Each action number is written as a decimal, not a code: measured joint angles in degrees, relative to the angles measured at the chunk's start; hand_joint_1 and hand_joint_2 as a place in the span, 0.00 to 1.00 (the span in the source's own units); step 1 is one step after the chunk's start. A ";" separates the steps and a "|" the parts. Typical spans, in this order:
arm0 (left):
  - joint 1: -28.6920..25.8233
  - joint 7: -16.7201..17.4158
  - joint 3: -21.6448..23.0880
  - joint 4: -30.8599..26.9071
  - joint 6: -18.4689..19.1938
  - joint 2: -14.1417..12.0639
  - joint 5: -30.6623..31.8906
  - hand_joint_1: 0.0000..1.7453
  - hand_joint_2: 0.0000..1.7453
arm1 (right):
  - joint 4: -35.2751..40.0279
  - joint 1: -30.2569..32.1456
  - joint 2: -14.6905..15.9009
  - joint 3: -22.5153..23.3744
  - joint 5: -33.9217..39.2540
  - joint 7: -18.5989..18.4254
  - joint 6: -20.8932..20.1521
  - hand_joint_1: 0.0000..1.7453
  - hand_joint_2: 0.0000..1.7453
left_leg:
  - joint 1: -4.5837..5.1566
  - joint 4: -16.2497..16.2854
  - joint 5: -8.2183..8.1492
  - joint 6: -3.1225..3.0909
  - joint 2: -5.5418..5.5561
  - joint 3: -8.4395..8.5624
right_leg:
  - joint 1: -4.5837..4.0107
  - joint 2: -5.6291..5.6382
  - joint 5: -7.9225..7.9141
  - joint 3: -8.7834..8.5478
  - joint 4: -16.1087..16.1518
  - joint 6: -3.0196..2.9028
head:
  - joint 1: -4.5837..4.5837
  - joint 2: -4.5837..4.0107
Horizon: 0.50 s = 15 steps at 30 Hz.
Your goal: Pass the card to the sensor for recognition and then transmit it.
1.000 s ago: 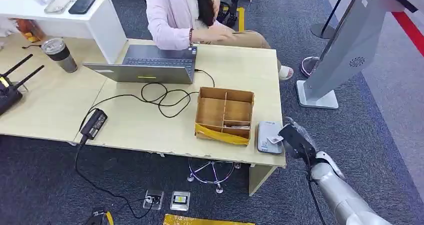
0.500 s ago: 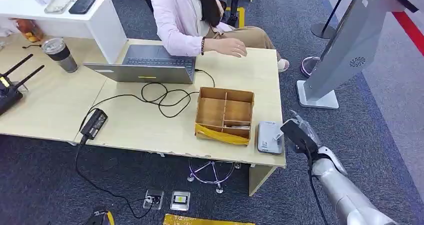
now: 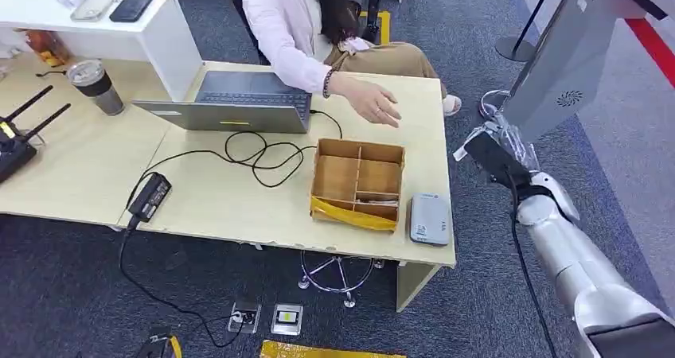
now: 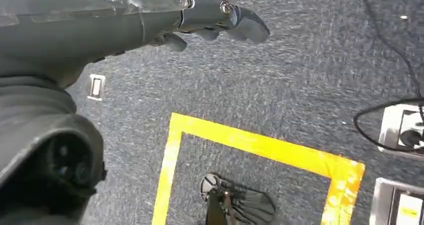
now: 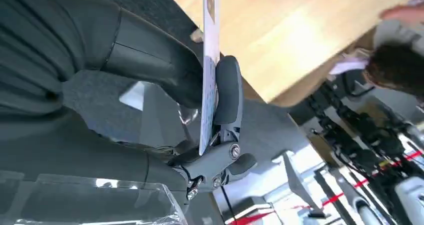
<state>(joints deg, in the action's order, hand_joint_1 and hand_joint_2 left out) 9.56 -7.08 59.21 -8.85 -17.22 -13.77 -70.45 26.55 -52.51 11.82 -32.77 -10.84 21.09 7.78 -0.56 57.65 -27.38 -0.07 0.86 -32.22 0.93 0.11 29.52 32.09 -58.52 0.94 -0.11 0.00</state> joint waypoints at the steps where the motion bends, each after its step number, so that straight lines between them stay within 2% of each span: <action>1: -0.01 -0.07 0.07 0.00 0.20 -0.09 0.00 0.00 0.00 | 0.39 -0.23 -0.04 0.04 -0.09 -0.13 0.00 1.00 1.00 | 0.00 0.00 0.00 0.00 0.00 0.00 | 0.00 0.00 0.00 0.00 0.00 0.00 | 0.00 0.00; 6: 0.00 -1.01 0.41 0.00 0.33 -0.11 -0.02 0.00 0.00 | 1.51 -1.04 -0.41 0.29 -1.55 0.09 -0.46 1.00 1.00 | 0.01 0.00 0.00 0.00 0.00 -0.04 | 0.01 0.00 0.00 -0.01 0.00 0.00 | 0.00 0.00; 15: 0.09 -1.60 0.98 0.00 2.56 -0.22 0.70 0.00 0.00 | 1.42 -4.32 -5.03 0.15 -4.68 -0.70 -1.47 1.00 1.00 | -0.06 0.00 0.02 0.03 0.00 -0.02 | -0.05 0.01 0.00 0.00 -0.01 0.00 | 0.00 0.00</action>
<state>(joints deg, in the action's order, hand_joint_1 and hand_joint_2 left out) 9.65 -8.68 60.19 -8.85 -14.67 -13.99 -69.75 27.98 -56.83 6.80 -32.61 -15.52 20.39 6.32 -0.62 57.65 -27.36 -0.03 0.86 -32.24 0.88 0.12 29.52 32.09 -58.54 0.94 -0.11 0.00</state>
